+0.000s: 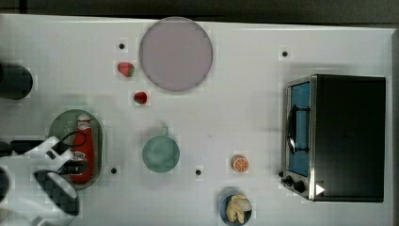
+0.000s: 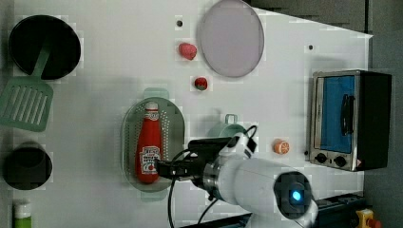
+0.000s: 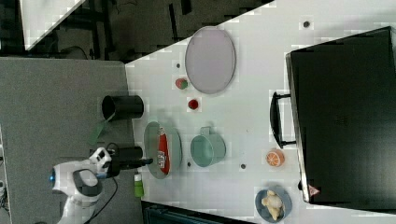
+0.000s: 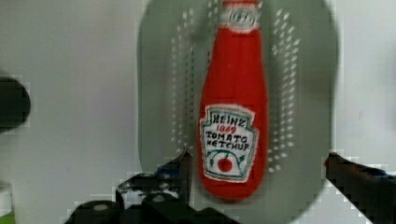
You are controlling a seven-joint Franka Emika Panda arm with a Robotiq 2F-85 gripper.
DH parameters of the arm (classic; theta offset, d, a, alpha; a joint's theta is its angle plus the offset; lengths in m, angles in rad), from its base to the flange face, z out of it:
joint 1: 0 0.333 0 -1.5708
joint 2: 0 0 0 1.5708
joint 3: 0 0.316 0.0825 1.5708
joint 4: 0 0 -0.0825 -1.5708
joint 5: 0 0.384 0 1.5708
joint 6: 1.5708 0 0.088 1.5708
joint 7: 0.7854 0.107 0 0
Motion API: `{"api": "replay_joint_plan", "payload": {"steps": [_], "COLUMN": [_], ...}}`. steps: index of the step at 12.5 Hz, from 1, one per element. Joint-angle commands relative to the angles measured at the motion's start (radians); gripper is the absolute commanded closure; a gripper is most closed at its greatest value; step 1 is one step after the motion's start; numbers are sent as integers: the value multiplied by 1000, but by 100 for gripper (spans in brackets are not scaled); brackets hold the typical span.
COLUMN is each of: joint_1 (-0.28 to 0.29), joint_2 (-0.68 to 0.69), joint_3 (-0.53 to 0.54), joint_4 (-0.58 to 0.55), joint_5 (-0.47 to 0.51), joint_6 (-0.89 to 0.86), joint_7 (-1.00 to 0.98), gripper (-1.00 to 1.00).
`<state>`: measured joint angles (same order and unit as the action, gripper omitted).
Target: Pick ketchup from strainer and place it on the table
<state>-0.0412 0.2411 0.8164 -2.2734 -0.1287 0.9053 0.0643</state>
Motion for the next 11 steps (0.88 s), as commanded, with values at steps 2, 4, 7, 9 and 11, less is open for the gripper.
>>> {"api": "replay_joint_plan", "payload": {"steps": [2, 4, 7, 9, 11], "joint_1": [-3, -2, 12, 34, 64], "joint_2": [119, 183, 262, 309, 348], "joint_3": [-3, -13, -47, -78, -109], "joint_4": [8, 12, 27, 50, 78], "joint_5": [-65, -132, -238, -296, -330], "joint_6": [102, 111, 168, 175, 176], "joint_7": [133, 187, 229, 250, 290], "gripper": [-100, -100, -100, -100, -100]}}
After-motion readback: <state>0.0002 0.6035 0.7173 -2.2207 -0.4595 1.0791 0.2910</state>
